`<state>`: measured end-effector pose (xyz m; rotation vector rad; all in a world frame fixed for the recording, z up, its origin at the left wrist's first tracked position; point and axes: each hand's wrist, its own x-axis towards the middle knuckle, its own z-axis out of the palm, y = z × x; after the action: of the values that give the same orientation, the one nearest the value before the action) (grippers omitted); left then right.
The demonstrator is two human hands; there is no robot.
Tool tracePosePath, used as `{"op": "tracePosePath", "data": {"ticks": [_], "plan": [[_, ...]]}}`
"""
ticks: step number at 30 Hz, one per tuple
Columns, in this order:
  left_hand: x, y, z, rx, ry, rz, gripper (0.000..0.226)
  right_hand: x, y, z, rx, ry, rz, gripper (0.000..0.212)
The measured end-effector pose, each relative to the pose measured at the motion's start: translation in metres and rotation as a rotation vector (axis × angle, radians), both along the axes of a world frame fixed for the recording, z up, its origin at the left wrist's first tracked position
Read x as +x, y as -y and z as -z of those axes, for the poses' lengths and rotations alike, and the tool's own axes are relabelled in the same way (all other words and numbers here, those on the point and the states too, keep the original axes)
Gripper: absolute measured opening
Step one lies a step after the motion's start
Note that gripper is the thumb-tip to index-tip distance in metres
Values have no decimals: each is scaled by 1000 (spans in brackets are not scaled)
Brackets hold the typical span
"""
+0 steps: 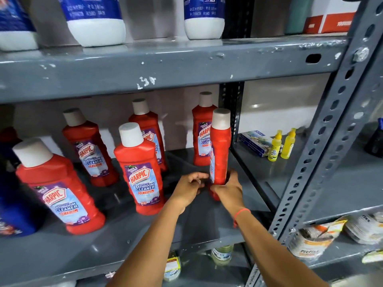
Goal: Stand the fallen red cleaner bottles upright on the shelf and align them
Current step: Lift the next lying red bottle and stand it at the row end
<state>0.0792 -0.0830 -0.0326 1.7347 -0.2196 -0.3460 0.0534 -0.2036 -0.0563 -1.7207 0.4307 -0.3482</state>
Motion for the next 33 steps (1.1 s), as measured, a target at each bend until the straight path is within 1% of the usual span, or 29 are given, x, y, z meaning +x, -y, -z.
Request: {"op": "tracePosePath", "data": {"ticks": [2,4,7,9,12,15,17,21,25,33], "plan": [[5,4,1,49,62,-15,37,-1,12,-4,36,-47,-92,48],[9,8,0,82,110,21,43,2,25,-10,52,-94,-237,51],[12,10,1,57,100,87,44,9,36,-15,77,-129,-366,51],[13,7,5,67,82,100,39,10,38,-12,155,-120,-386,55],[13,3,11,83,79,68,30,5,38,2,251,-45,-373,60],[12,2,15,93,81,38,30,2,40,12,295,1,-323,56],[11,2,20,126,82,26,34,1,42,13,269,10,-329,49],[9,7,27,200,145,-62,33,1,43,14,187,-11,-357,42],[7,9,30,288,214,-125,34,4,44,13,70,-92,-409,43],[2,8,32,299,216,-144,34,-3,45,12,-14,-144,-433,44]]}}
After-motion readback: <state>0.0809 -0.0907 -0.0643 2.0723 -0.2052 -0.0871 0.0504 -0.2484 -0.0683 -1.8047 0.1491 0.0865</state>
